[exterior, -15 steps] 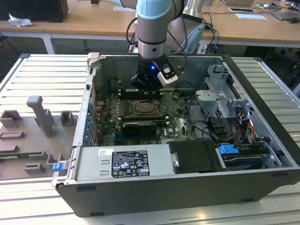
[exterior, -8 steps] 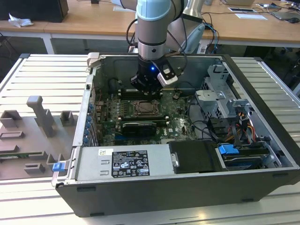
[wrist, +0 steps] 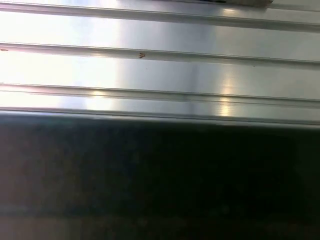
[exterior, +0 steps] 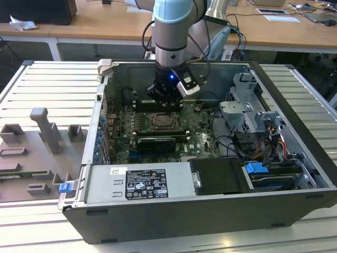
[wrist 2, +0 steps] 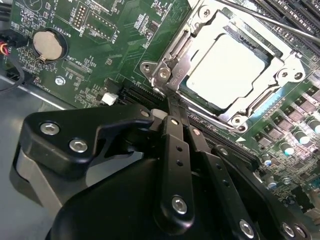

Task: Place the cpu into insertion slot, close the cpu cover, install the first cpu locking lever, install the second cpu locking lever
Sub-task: 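Install the first cpu locking lever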

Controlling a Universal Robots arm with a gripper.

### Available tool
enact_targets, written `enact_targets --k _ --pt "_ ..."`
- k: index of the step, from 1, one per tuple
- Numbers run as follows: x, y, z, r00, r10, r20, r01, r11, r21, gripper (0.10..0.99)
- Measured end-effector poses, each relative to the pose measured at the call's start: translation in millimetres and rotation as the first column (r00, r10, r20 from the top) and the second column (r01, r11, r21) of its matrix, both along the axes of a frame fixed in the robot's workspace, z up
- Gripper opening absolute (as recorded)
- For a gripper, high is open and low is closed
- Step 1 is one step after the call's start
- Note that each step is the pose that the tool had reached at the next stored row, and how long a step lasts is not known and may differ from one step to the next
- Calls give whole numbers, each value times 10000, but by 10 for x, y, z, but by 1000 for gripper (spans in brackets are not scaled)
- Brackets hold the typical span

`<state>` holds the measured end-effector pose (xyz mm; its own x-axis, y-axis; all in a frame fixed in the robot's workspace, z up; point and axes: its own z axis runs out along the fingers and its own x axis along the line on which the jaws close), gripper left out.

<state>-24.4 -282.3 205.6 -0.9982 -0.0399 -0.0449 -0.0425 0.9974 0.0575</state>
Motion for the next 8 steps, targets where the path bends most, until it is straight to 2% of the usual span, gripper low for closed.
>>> enact_targets --k 4,8 --pt "0 0 124 10000 1 -2 -1 10000 -3 106" --pt "0 -40 124 10000 1 -2 -1 10000 -2 106"
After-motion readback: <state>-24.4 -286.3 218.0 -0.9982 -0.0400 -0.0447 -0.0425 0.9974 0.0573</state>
